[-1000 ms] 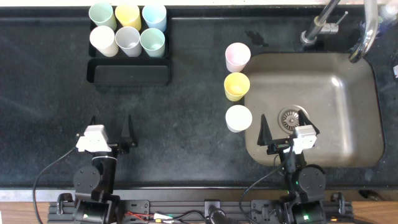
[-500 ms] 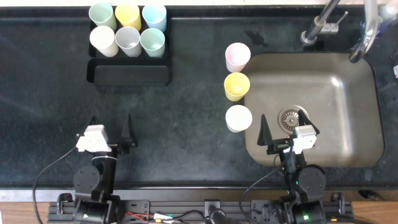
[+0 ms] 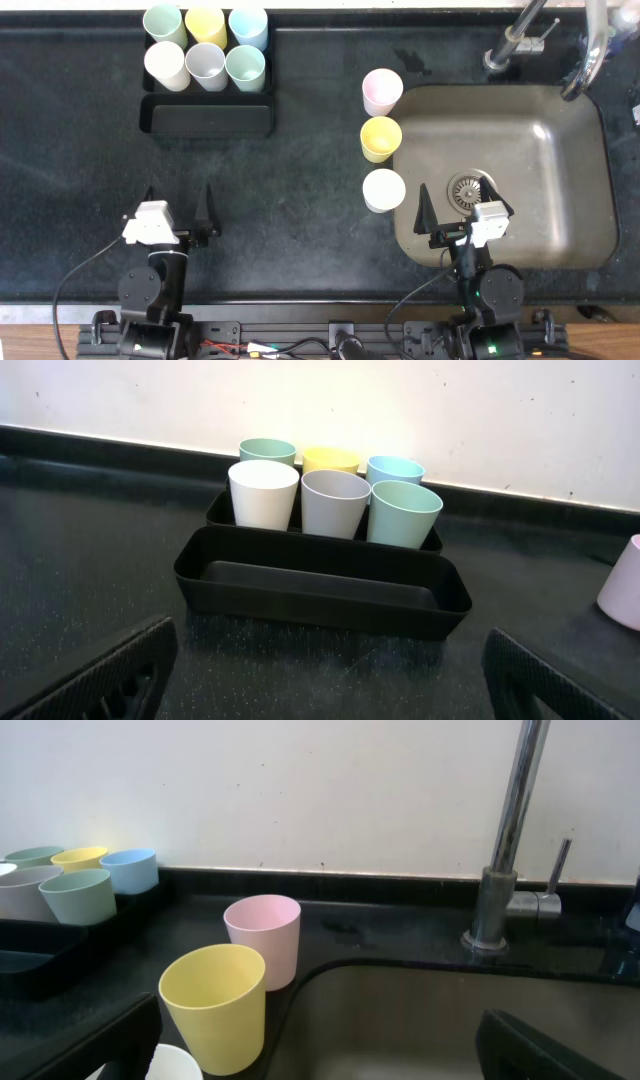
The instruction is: Store Cups
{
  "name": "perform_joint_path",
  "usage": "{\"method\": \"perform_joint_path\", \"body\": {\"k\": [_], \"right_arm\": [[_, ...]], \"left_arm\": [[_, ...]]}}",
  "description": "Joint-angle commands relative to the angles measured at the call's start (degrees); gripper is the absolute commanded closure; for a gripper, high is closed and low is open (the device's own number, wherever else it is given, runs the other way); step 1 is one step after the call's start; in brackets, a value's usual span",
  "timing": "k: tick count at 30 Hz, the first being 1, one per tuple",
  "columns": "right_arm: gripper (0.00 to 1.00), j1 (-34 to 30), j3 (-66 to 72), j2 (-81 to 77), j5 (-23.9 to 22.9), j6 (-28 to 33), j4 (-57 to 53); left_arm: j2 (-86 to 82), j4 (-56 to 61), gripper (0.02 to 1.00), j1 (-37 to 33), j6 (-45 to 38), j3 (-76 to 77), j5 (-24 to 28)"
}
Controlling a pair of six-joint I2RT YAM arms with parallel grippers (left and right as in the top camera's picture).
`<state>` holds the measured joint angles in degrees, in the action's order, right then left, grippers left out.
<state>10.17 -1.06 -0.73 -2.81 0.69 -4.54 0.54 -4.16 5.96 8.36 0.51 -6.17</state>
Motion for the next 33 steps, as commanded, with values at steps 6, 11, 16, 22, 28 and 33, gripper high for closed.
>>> {"method": "perform_joint_path", "body": {"k": [6,11,16,22,28,33], "right_arm": [[0.005,0.31,0.79,0.48,0.24,0.15,0.26],[0.003,0.31,0.79,0.48,0.24,0.15,0.26],[0.005,0.31,0.79,0.48,0.24,0.15,0.26],[0.003,0.31,0.79,0.48,0.24,0.15,0.26],[0.003,0.31,0.79,0.48,0.24,0.15,0.26],[0.007,0.31,0.79,0.48,0.24,0.15,0.26]], "left_arm": [[1.57,1.57,0.018,-0.96,7.17,0.00,-0.28],[11.65,6.49,0.018,-2.60,9.53,4.28,3.37],[28.13,5.90,0.018,-2.82,9.51,16.98,7.43],[50.25,-7.93,0.018,0.44,10.21,42.73,11.89],[71.10,-28.26,0.020,6.60,12.15,71.84,11.39],[85.37,-36.02,0.018,13.07,14.62,89.22,11.06]]}}
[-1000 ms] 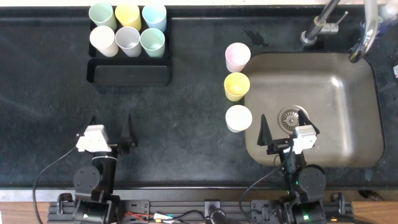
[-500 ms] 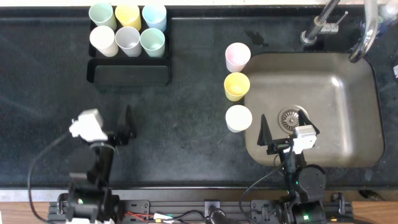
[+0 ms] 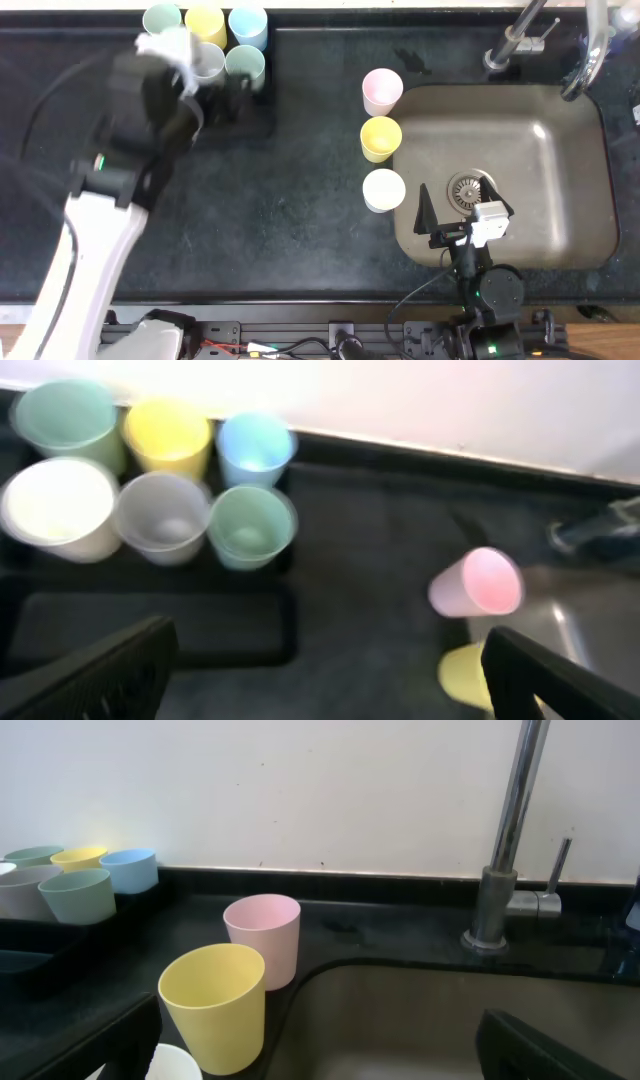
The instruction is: Store Cups
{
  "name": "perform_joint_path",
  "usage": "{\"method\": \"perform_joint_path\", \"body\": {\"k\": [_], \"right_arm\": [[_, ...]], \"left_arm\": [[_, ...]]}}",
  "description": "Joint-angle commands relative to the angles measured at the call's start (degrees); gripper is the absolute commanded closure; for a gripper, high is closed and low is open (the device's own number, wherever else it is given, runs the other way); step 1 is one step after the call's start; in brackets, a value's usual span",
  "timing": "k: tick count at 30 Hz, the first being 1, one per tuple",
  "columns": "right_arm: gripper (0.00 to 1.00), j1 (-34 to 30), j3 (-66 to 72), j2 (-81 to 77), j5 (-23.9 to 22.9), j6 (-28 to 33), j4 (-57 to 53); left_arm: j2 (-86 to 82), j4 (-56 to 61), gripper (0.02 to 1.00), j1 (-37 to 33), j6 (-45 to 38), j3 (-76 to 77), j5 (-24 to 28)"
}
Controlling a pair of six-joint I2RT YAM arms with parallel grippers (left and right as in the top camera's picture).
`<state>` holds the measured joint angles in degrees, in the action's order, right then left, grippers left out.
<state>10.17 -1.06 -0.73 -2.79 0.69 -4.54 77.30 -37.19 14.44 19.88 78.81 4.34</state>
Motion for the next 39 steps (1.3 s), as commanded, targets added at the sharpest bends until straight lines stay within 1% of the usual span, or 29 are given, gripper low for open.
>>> {"method": "perform_joint_path", "body": {"k": [1,5,10,15,20,25,33,36,39], "right_arm": [[0.007,0.31,0.79,0.48,0.22,0.15,0.26],[0.003,0.31,0.79,0.48,0.22,0.17,0.26],[0.003,0.31,0.79,0.48,0.22,0.17,0.26],[0.005,0.31,0.79,0.48,0.22,0.15,0.26],[0.003,0.31,0.79,0.48,0.22,0.15,0.26],[0.007,0.31,0.79,0.48,0.22,0.17,0.24],[0.003,0.31,0.79,0.48,0.22,0.17,0.24],[0.005,0.31,0.79,0.48,0.22,0.17,0.26],[0.005,0.31,0.79,0.48,0.22,0.15,0.26]], "left_arm": [[10.97,-3.50,0.018,5.88,3.63,13.22,0.55],[20.06,-4.46,0.018,11.37,7.72,20.72,0.52],[28.35,-6.23,0.018,17.09,13.73,25.07,0.52],[34.60,-6.10,0.018,20.41,16.48,26.88,0.00],[40.87,-6.49,0.018,21.05,16.63,30.36,-1.70],[45.22,-7.37,0.018,21.05,16.61,33.70,-5.18],[50.95,-8.15,0.025,21.05,16.61,36.81,-5.73],[52.57,-7.80,0.069,21.05,16.59,37.38,-5.79],[53.68,-6.80,0.132,21.05,16.61,37.81,-5.77]]}}
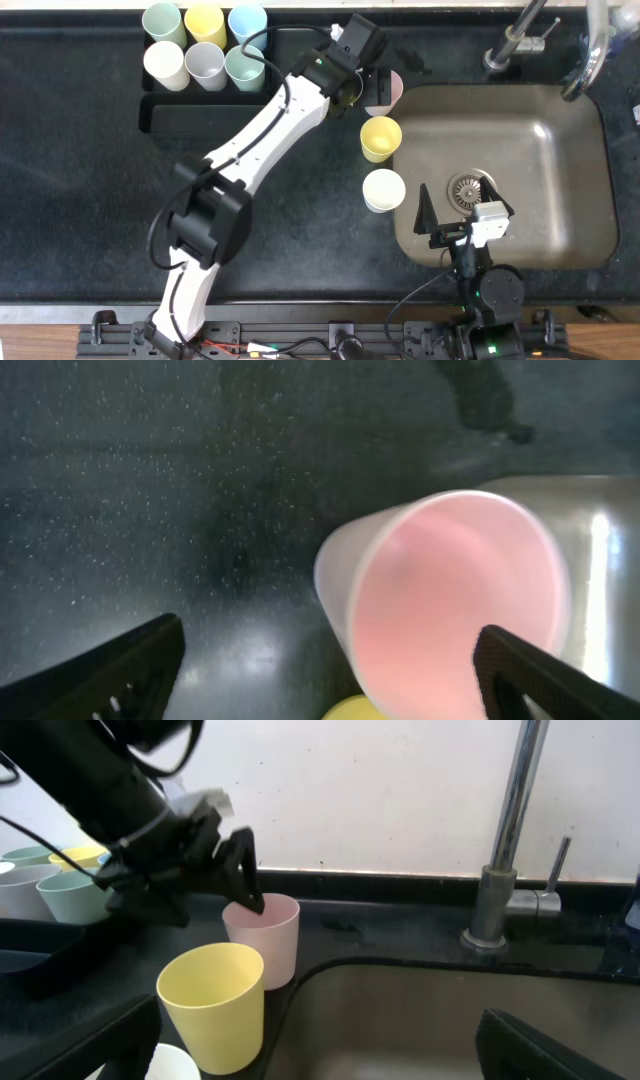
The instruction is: Store Cups
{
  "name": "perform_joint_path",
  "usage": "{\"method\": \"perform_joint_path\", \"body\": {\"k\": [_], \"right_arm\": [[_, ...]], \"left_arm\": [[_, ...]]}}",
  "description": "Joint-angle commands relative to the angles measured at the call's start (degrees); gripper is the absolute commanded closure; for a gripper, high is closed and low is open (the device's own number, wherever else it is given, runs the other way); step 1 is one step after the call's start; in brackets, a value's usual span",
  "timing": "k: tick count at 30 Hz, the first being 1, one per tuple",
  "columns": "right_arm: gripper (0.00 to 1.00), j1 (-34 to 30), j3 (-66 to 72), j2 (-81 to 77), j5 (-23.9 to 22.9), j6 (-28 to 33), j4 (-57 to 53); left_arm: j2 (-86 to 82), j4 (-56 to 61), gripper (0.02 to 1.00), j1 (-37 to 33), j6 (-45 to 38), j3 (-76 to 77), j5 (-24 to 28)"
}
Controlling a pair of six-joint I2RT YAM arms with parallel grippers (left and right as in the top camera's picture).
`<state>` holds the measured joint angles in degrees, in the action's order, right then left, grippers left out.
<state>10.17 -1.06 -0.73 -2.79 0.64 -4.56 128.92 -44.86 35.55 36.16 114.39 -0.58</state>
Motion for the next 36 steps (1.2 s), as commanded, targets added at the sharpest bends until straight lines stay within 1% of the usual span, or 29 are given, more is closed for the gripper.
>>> {"method": "perform_joint_path", "body": {"k": [1,3,6,8,10,12,15,19,24,26,29,33,36], "right_arm": [[0.005,0.31,0.79,0.48,0.22,0.20,0.28],[0.005,0.31,0.79,0.48,0.22,0.20,0.28],[0.003,0.31,0.79,0.48,0.22,0.20,0.26],[0.003,0.31,0.79,0.48,0.22,0.20,0.28],[0.007,0.31,0.79,0.48,0.22,0.22,0.26],[0.003,0.31,0.79,0.48,0.22,0.20,0.28],[0.005,0.31,0.79,0.48,0.22,0.20,0.26],[0.007,0.31,0.79,0.48,0.22,0.20,0.28],[0.005,0.31,0.79,0.48,0.22,0.20,0.28],[0.003,0.31,0.79,0.48,0.22,0.20,0.26],[0.003,0.31,0.79,0.48,0.22,0.20,0.28],[0.003,0.31,0.79,0.48,0.22,0.20,0.28],[0.005,0.31,0.79,0.48,0.22,0.22,0.28]], "left_arm": [[2.54,1.18,0.163,-0.07,0.35,2.45,-0.85],[3.10,1.79,0.251,-0.13,0.35,2.78,-0.85],[3.21,2.58,0.463,-0.24,0.33,2.78,-1.03],[3.21,2.78,0.564,-0.28,0.35,3.02,-1.03],[3.21,2.99,0.691,-0.28,0.35,3.04,-1.01],[3.21,3.02,0.766,-0.28,0.35,3.08,-0.92],[3.21,2.99,0.827,-0.28,0.35,3.08,-0.35],[3.19,2.97,0.976,-0.28,0.35,3.13,0.46],[1.88,2.23,0.982,-0.28,0.22,3.10,-0.31],[-0.17,0.48,0.985,-0.26,0.09,3.06,-2.89],[-5.31,-3.65,0.985,-0.28,-0.63,2.99,-8.98],[-14.36,-7.82,0.982,-1.29,-3.98,2.82,-16.68],[-21.77,-8.90,0.985,-4.17,-5.07,0.68,-18.23]]}}
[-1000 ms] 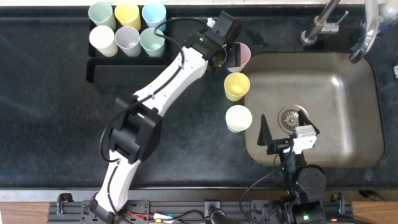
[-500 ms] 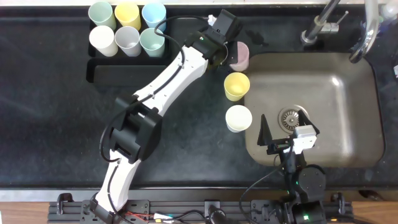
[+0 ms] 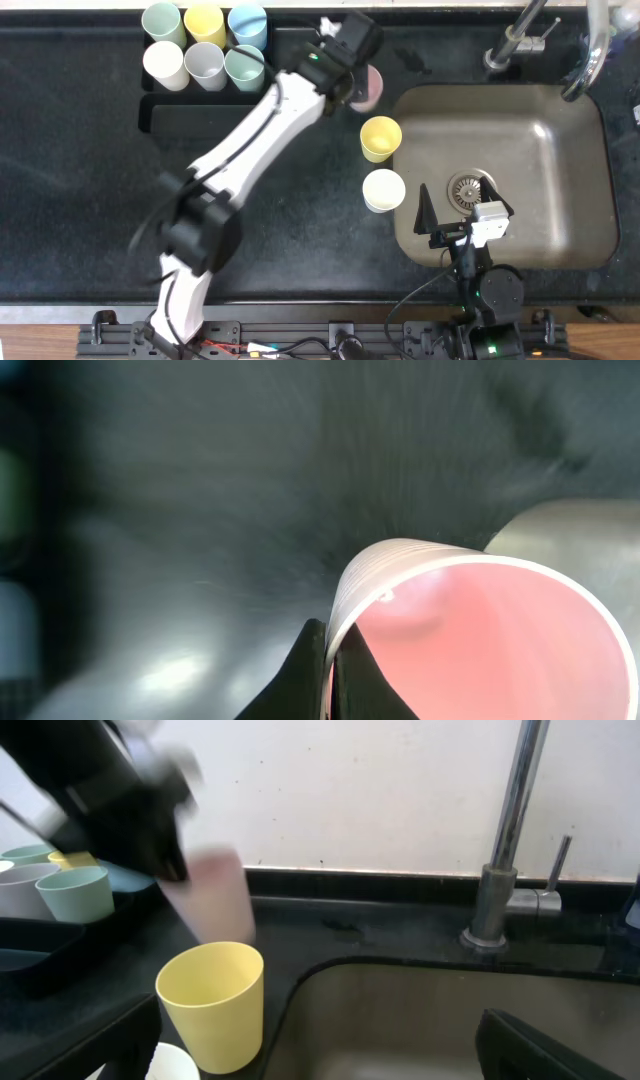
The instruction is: Store Cups
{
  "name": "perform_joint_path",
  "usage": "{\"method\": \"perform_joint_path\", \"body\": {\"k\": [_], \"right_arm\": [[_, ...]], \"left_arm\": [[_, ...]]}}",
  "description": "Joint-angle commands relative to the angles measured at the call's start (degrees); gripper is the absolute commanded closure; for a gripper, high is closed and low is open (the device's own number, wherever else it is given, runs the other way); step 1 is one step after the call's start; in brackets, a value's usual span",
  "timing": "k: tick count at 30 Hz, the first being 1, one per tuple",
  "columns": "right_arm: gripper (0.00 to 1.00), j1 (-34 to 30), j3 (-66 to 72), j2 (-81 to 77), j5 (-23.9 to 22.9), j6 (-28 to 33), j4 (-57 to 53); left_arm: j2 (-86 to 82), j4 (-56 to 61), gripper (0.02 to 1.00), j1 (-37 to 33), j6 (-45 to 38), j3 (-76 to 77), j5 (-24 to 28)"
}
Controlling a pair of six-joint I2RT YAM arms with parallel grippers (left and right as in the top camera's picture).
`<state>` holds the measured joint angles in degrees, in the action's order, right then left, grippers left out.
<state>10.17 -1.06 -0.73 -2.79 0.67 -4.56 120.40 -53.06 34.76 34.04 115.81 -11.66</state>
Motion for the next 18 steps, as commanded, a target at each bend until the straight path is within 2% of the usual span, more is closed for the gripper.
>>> {"method": "perform_joint_path", "body": {"k": [1,6,15,18], "right_arm": [[0.005,0.31,0.79,0.48,0.22,0.17,0.28],[0.003,0.31,0.79,0.48,0.22,0.17,0.28],[0.003,0.31,0.79,0.48,0.22,0.17,0.28],[0.003,0.31,0.79,0.48,0.22,0.17,0.26]], "left_arm": [[-15.47,-1.09,0.985,-4.72,-2.93,-1.73,-7.06],[-27.89,-1.97,0.985,-14.27,-3.19,-11.28,-4.83],[-40.76,-1.92,0.985,-33.73,-10.54,-31.95,6.49],[-41.33,-1.99,0.985,-38.97,-11.61,-37.07,8.52]]}}
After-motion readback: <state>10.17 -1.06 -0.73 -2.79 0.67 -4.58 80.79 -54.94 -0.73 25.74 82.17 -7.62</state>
